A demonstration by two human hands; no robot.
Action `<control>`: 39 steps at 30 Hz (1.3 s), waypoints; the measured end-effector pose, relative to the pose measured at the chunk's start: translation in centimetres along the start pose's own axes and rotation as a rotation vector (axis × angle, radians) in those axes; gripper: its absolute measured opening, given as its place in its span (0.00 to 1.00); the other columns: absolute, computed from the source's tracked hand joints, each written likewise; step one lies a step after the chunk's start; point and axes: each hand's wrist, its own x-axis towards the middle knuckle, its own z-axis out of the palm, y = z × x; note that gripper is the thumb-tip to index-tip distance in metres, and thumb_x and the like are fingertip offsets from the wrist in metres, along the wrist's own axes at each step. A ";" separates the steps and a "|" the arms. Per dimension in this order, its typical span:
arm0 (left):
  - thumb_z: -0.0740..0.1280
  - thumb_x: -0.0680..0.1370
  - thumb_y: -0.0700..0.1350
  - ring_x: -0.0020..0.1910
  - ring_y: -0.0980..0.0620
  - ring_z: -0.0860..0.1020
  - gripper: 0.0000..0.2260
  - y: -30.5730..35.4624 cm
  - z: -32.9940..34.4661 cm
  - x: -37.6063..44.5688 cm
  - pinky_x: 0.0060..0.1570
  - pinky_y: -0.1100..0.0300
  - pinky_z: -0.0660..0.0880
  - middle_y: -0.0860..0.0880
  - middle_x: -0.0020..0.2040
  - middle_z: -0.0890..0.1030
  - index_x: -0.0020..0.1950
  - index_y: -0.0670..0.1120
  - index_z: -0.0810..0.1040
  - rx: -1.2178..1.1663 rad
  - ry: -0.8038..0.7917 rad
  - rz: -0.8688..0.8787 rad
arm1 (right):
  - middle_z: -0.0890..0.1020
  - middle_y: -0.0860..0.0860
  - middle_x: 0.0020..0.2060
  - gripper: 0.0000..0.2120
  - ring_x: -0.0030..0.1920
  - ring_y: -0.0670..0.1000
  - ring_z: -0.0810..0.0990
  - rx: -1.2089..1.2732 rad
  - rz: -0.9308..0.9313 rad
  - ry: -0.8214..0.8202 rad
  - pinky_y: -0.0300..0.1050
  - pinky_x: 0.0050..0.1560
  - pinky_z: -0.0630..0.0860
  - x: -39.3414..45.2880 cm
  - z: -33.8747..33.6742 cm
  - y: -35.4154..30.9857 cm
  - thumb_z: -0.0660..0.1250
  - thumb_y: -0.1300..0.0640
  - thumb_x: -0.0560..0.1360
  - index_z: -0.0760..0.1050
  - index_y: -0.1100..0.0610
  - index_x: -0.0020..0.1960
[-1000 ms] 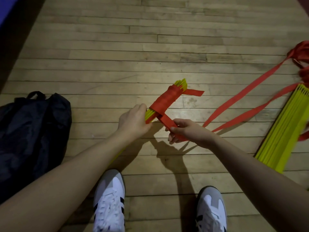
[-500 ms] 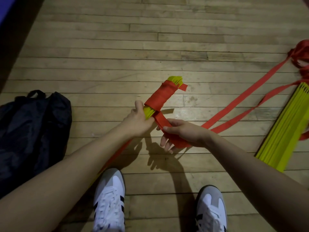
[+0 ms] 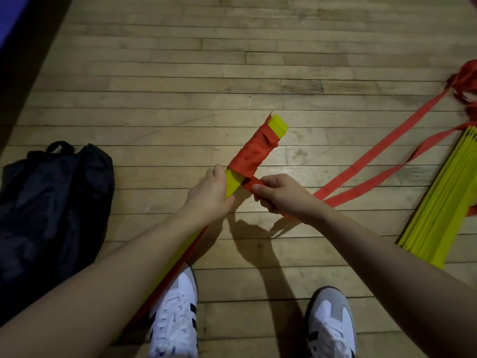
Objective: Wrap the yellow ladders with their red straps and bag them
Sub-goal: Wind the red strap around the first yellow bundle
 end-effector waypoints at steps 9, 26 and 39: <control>0.67 0.77 0.52 0.55 0.42 0.74 0.24 -0.2 -0.5 0.8 0.49 0.48 0.74 0.42 0.58 0.70 0.64 0.42 0.61 0.039 0.014 -0.021 | 0.71 0.53 0.25 0.12 0.23 0.47 0.68 -0.089 -0.058 0.005 0.37 0.25 0.66 0.4 -0.2 -0.8 0.60 0.59 0.81 0.72 0.64 0.41; 0.63 0.78 0.49 0.38 0.47 0.75 0.17 -0.5 -1.4 0.1 0.33 0.55 0.70 0.45 0.45 0.71 0.55 0.48 0.54 -0.134 -0.065 -0.023 | 0.83 0.59 0.41 0.12 0.41 0.56 0.83 0.071 0.127 -0.296 0.46 0.44 0.79 0.3 -1.4 -0.2 0.57 0.59 0.82 0.71 0.66 0.60; 0.69 0.75 0.52 0.52 0.48 0.76 0.18 -0.2 -1.0 -0.2 0.47 0.53 0.74 0.48 0.54 0.76 0.61 0.46 0.72 0.015 0.049 0.134 | 0.83 0.60 0.43 0.12 0.44 0.57 0.83 0.062 0.140 -0.201 0.53 0.53 0.79 0.1 -0.9 1.0 0.55 0.57 0.83 0.74 0.63 0.55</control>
